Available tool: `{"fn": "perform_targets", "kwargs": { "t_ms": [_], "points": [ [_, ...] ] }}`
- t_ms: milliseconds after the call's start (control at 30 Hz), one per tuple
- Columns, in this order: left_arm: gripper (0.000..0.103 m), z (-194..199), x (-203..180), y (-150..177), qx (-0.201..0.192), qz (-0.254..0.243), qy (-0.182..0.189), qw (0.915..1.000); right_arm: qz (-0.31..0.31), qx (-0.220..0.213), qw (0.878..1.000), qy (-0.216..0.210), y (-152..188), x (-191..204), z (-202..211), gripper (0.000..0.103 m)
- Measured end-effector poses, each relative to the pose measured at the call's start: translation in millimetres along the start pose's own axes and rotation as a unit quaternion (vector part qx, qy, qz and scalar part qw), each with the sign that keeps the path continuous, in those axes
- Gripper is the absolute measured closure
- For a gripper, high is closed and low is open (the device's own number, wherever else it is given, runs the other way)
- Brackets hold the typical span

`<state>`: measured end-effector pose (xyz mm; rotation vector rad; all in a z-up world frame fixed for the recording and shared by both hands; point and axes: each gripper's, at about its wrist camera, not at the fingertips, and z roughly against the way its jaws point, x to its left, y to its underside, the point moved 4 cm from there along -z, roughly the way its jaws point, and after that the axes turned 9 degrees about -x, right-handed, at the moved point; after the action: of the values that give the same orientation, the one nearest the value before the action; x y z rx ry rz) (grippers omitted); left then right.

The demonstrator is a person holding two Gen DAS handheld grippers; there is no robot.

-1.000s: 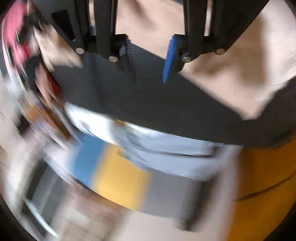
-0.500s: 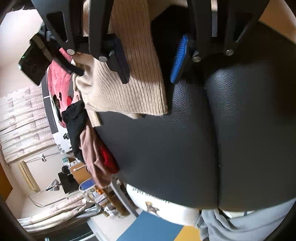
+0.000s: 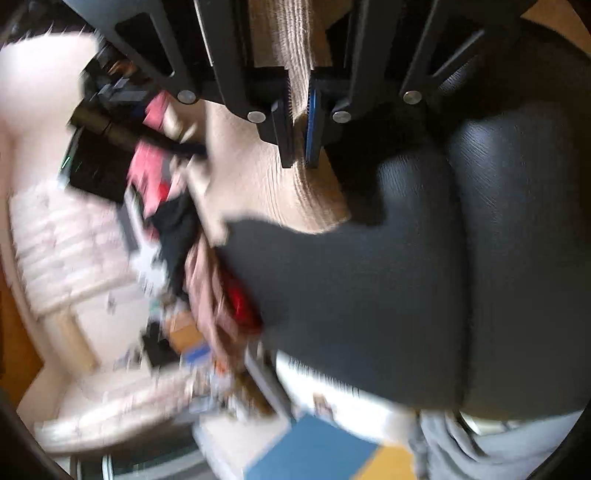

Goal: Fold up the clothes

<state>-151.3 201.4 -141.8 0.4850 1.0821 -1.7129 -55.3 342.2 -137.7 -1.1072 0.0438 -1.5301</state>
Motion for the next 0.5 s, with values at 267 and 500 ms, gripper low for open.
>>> {"fn": "perform_targets", "kwargs": {
  "t_ms": [267, 500],
  "points": [
    [0.099, 87.8, 41.7, -93.4, -0.187, 0.038, -0.095, 0.977, 0.033, -0.057, 0.998, 0.01, -71.2, 18.3, -47.0, 0.0],
    [0.082, 95.5, 94.7, -106.8, -0.186, 0.096, -0.221, 0.9526, 0.059, -0.033, 0.997, 0.029, -81.6, 13.1, -58.3, 0.0]
  ]
}}
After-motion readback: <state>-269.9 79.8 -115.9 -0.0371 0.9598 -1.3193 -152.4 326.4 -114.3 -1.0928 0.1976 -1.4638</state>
